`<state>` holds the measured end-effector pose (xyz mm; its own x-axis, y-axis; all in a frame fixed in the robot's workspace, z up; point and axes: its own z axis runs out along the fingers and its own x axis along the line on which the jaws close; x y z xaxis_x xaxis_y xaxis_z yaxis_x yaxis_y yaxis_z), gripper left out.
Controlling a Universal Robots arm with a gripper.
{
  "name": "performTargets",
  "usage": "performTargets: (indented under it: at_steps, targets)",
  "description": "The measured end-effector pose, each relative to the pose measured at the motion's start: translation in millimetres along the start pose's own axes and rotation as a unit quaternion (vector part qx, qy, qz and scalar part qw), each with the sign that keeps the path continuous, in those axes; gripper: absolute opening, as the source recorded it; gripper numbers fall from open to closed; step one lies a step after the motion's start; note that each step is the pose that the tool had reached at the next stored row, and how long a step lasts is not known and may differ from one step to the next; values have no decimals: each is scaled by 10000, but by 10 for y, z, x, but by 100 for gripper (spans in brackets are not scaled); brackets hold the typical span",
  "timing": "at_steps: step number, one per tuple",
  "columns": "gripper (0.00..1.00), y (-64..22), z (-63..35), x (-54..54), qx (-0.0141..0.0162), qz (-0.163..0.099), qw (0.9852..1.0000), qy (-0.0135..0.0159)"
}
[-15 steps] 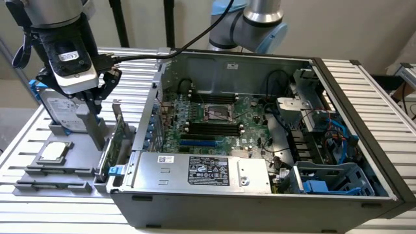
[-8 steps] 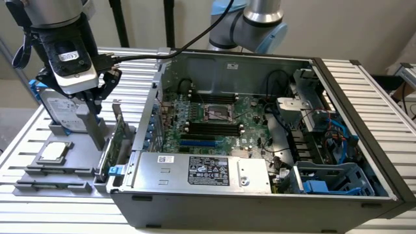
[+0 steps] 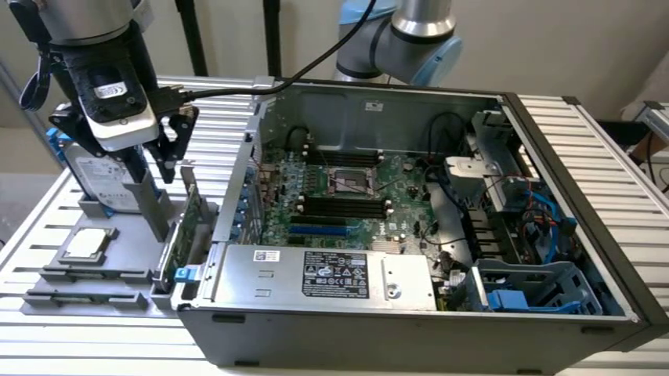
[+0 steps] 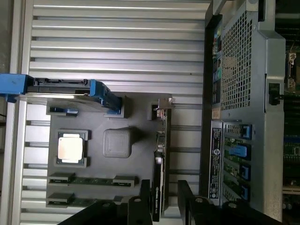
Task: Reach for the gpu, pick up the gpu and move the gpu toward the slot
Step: 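Pick up the gpu and move the gpu toward the slot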
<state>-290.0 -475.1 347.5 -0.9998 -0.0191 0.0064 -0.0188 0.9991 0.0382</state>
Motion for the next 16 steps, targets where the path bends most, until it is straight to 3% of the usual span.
performTargets:
  at_steps: [2, 3, 16]
  targets:
    - [42, -1, 10, 0, 0, 0, 10000, 0]
    - [48, -2, 26, 1, 0, 0, 10000, -1]
    - [48, -32, 261, 47, 0, 103, 9999, -4]
